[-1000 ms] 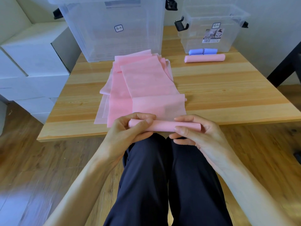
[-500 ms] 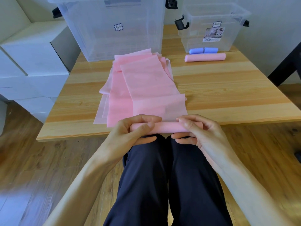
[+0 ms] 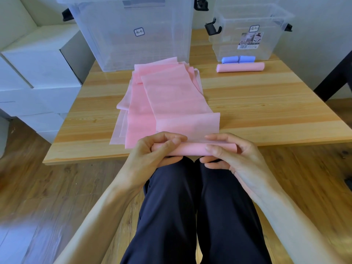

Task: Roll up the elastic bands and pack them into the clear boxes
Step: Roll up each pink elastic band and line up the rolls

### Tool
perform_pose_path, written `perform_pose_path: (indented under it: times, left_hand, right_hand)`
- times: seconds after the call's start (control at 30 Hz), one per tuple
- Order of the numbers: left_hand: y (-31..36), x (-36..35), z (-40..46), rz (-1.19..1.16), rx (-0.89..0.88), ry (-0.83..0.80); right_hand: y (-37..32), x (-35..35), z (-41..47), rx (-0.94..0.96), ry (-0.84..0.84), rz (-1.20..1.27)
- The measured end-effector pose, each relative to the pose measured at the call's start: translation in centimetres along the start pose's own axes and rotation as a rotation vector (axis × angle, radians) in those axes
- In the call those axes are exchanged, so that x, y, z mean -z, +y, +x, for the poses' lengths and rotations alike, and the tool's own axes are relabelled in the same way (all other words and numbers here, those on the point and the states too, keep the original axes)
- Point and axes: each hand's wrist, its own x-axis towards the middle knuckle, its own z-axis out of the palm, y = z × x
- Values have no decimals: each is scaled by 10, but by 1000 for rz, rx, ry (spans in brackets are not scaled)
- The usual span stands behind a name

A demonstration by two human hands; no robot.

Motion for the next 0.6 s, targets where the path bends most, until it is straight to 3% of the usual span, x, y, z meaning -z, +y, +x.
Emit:
perform_pose_path:
  times: [0.6]
  left_hand:
    - [2,-1,-2,-35,20,28]
  right_hand:
    - [-2,0,-3,3,-11,1]
